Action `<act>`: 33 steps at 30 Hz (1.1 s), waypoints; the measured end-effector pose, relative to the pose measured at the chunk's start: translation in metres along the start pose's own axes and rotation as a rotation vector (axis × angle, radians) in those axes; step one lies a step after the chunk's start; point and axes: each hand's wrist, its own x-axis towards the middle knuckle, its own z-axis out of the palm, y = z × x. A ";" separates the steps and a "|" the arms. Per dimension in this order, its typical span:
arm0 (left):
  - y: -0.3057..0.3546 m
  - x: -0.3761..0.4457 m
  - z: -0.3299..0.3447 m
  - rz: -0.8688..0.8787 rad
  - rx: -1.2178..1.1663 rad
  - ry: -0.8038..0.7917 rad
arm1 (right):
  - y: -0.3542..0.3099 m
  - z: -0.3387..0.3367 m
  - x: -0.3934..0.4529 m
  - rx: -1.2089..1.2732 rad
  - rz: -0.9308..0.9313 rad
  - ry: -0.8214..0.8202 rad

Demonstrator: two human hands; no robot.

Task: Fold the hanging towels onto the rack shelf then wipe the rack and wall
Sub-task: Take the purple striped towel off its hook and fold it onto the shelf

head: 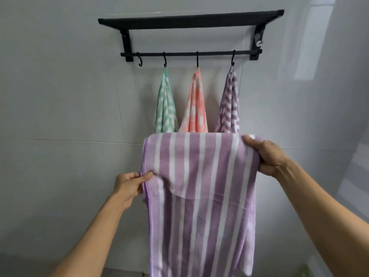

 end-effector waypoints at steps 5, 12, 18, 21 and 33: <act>0.039 0.022 -0.004 0.116 0.013 0.036 | -0.009 -0.004 0.000 -0.020 0.019 0.102; 0.017 0.016 0.002 0.031 0.091 -0.081 | 0.019 -0.018 -0.034 -0.323 0.217 -0.074; 0.022 0.030 -0.011 -0.002 -0.092 0.030 | 0.047 -0.020 -0.022 -0.145 0.203 0.075; 0.029 0.035 -0.010 -0.017 -0.107 0.064 | 0.054 -0.012 -0.029 -0.301 0.270 -0.038; 0.018 0.036 -0.051 -0.056 0.050 0.210 | 0.061 -0.002 -0.007 -0.229 0.179 0.083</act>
